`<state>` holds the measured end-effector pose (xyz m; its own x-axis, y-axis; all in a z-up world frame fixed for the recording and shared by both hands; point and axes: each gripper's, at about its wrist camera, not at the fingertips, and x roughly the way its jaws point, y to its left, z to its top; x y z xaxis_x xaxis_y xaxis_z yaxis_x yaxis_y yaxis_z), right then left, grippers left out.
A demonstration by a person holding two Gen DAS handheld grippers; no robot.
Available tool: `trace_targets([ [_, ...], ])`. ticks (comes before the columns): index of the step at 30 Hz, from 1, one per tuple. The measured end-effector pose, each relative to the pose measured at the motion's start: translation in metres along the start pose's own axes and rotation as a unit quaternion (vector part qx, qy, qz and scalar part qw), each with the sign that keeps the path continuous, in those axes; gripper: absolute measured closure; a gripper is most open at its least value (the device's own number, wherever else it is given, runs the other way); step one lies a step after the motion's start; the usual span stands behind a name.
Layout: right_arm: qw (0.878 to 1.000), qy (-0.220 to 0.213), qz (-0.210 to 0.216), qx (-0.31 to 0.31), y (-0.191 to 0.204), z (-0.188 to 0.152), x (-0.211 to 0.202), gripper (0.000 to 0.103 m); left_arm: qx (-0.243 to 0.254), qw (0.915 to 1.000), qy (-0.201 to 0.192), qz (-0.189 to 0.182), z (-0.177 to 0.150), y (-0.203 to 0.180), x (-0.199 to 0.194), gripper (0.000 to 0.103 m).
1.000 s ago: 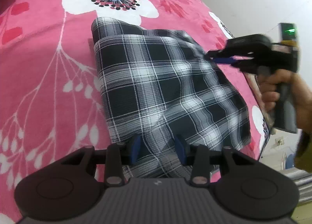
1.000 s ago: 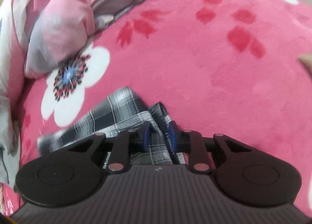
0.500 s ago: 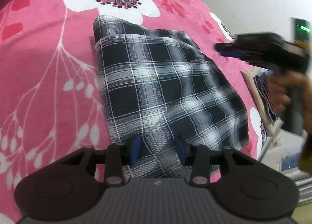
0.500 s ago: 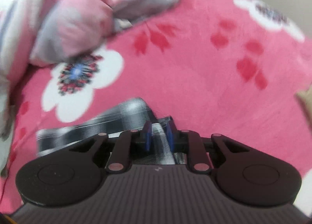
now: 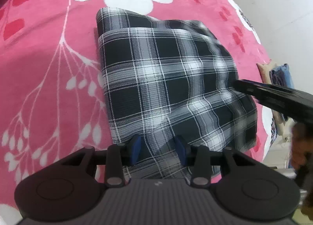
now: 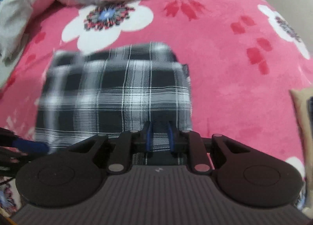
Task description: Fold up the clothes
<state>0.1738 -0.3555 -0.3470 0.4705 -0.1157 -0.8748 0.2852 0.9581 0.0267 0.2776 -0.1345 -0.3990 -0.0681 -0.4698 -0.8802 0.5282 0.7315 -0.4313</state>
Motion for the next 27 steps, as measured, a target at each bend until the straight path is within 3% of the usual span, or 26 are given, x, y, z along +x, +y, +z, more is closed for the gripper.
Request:
trace_targets([
  [4, 1.0, -0.004, 0.011, -0.008, 0.008, -0.016, -0.027, 0.086, -0.001, 1.0, 0.004, 0.007, 0.0, -0.001, 0.002, 0.063],
  [9, 0.999, 0.038, 0.002, -0.021, 0.006, -0.052, 0.003, 0.087, 0.01, 0.9996, 0.012, 0.022, 0.003, -0.007, 0.005, 0.062],
  [14, 0.999, 0.031, 0.005, -0.019, 0.008, -0.045, -0.015, 0.085, 0.02, 0.9985, 0.025, 0.044, 0.006, -0.014, 0.005, 0.062],
  [18, 0.999, 0.01, 0.038, -0.016, 0.011, -0.047, -0.041, 0.085, 0.028, 0.9972, 0.033, 0.061, 0.006, -0.022, 0.007, 0.06],
  [23, 0.995, 0.096, 0.012, -0.026, 0.011, -0.073, -0.004, 0.086, 0.039, 0.9954, 0.041, 0.078, 0.007, -0.03, 0.01, 0.057],
  [27, 0.997, 0.078, 0.02, 0.007, 0.001, -0.066, -0.017, 0.086, 0.045, 0.9938, 0.047, 0.09, 0.008, -0.035, 0.011, 0.056],
])
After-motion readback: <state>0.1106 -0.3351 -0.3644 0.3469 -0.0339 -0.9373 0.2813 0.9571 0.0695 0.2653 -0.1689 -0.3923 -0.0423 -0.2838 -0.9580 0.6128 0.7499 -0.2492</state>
